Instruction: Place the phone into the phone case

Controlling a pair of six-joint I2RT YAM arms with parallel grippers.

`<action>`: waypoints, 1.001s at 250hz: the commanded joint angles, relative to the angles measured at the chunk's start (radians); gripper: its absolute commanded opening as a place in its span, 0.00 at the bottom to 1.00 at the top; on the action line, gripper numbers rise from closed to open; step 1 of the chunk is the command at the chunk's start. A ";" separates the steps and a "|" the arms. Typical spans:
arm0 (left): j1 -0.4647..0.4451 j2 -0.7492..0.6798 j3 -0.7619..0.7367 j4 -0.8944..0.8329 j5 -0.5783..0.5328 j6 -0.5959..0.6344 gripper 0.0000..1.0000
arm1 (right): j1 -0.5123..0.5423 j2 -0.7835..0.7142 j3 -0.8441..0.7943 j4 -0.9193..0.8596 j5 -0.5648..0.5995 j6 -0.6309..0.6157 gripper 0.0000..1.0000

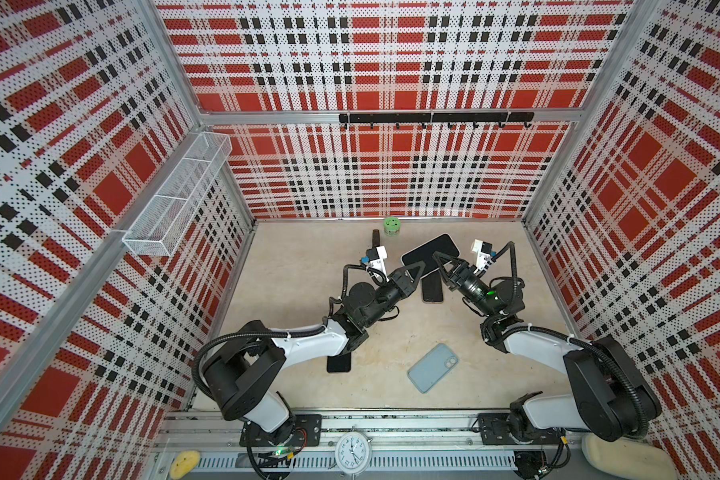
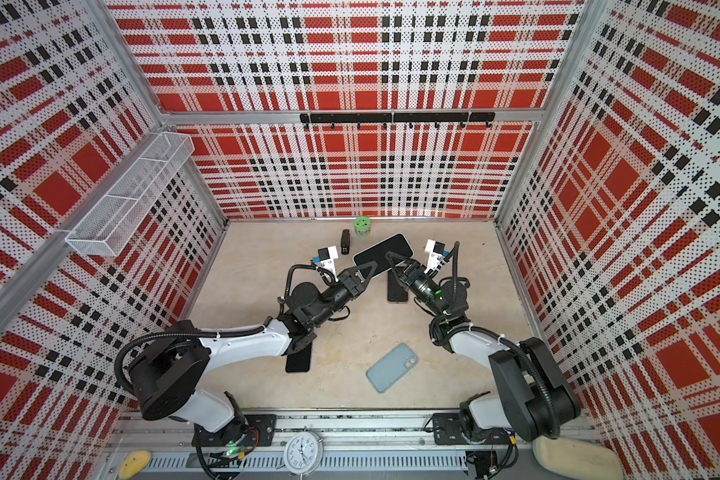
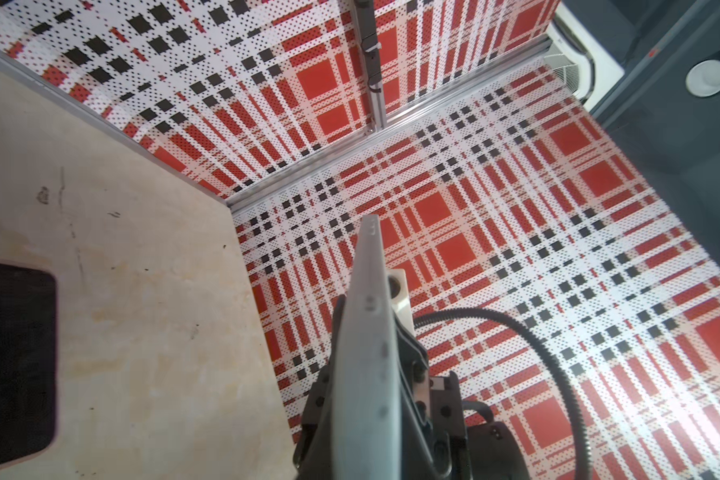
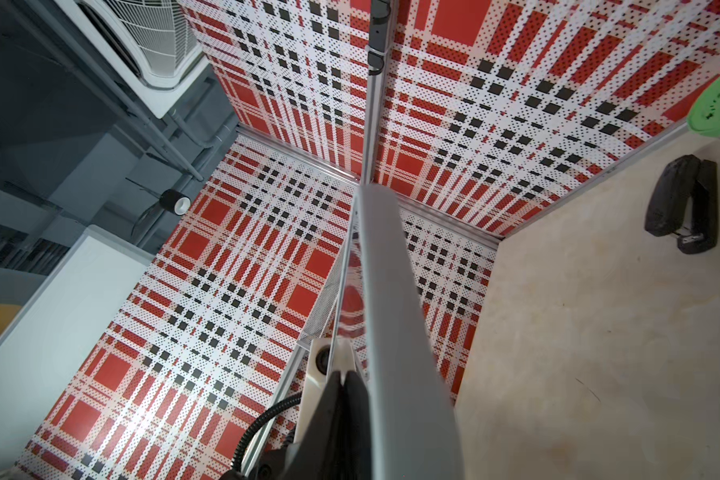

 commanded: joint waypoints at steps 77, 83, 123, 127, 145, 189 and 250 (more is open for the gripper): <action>0.018 -0.097 -0.017 -0.067 0.038 0.168 0.43 | -0.032 -0.158 0.060 -0.257 -0.031 -0.195 0.00; 0.025 -0.113 -0.023 -0.084 0.050 0.180 0.46 | -0.040 -0.169 0.066 -0.284 -0.043 -0.202 0.00; 0.108 -0.250 -0.053 -0.294 0.171 0.267 0.67 | -0.124 -0.221 0.122 -0.457 -0.206 -0.242 0.00; 0.119 -0.265 -0.050 -0.325 0.196 0.283 0.69 | -0.133 -0.223 0.131 -0.477 -0.234 -0.248 0.00; 0.176 -0.330 -0.011 -0.519 0.314 0.376 0.77 | -0.159 -0.218 0.174 -0.551 -0.373 -0.279 0.00; 0.259 -0.388 0.167 -1.062 0.557 0.716 0.88 | -0.163 -0.195 0.228 -0.616 -0.658 -0.314 0.00; 0.258 -0.314 0.226 -1.183 0.744 0.779 0.88 | -0.147 -0.205 0.250 -0.719 -0.745 -0.396 0.00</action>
